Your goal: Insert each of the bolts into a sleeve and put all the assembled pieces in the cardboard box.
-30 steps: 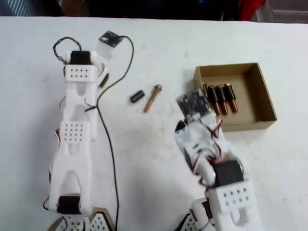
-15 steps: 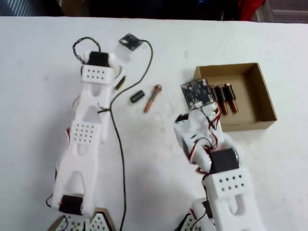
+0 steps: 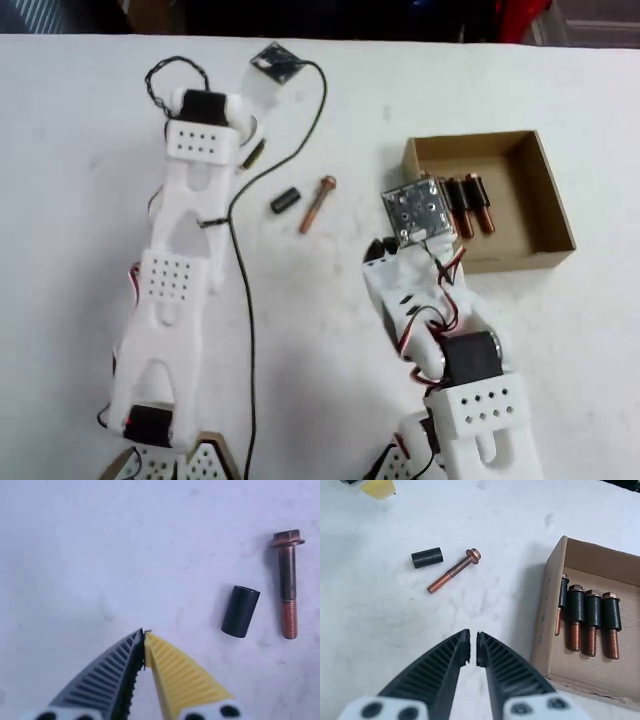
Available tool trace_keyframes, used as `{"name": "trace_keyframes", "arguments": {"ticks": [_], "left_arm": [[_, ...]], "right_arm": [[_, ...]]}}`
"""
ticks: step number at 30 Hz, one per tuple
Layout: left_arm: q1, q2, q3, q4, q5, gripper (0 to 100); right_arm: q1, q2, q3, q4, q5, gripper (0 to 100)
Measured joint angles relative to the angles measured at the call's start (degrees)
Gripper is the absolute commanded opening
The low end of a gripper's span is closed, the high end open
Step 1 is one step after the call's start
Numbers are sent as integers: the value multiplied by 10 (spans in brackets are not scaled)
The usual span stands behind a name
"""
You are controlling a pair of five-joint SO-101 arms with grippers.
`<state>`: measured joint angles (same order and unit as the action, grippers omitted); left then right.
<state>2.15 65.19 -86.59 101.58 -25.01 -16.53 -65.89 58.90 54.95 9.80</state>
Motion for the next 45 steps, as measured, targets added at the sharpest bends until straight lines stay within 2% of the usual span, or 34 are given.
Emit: {"name": "trace_keyframes", "arguments": {"ticks": [10, 25, 36, 42, 45], "left_arm": [[23, -116, 162, 0, 1, 20], [-2, -149, 214, 0, 33, 20], [-3, -331, 413, 0, 33, 20], [-3, -404, 518, 0, 33, 20], [-14, -430, 556, -1, 35, 20]], "right_arm": [[0, 0, 0, 0, 0, 22], [1, 11, 0, -7, 26, 22], [-11, 202, -101, -33, 43, 26], [-40, 318, -162, -33, 52, 138], [-42, 367, -199, -33, 52, 148]]}}
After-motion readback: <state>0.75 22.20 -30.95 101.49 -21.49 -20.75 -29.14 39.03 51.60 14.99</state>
